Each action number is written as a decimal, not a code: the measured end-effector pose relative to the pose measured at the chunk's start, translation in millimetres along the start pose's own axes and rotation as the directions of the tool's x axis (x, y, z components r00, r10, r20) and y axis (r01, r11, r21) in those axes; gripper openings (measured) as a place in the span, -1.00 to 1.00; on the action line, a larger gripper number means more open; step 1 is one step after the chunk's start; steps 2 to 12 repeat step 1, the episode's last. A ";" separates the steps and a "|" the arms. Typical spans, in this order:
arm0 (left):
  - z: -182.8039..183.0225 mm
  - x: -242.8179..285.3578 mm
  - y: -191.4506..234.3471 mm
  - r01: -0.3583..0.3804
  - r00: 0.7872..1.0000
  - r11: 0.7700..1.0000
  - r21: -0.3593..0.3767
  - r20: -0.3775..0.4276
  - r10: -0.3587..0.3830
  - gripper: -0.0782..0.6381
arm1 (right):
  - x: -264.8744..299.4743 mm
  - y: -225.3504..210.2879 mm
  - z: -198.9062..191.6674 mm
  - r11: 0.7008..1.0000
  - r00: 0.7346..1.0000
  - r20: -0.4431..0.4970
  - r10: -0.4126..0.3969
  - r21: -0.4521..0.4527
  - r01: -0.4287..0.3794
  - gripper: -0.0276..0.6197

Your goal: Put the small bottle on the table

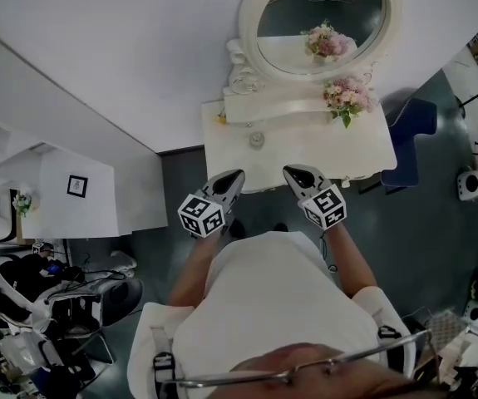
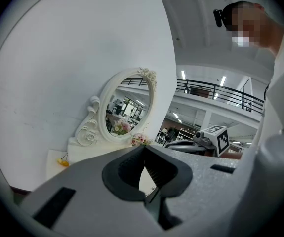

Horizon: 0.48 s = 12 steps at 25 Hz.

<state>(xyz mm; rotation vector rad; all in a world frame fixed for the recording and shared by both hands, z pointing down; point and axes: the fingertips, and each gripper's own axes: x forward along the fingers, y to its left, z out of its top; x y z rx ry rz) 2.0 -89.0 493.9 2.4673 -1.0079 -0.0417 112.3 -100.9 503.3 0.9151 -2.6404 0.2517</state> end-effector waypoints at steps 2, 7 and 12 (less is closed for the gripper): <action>-0.4 0.1 -0.4 0.000 1.000 1.000 0.000 -0.001 0.000 -0.77 | -0.5 0.2 0.0 1.000 1.000 0.001 0.000 0.003 0.000 -0.90; -0.4 0.1 -0.4 0.000 1.000 1.000 0.000 -0.001 0.000 -0.77 | -0.5 0.2 0.0 1.000 1.000 0.001 0.000 0.003 0.000 -0.90; -0.4 0.1 -0.4 0.000 1.000 1.000 0.000 -0.001 0.000 -0.77 | -0.5 0.2 0.0 1.000 1.000 0.001 0.000 0.003 0.000 -0.90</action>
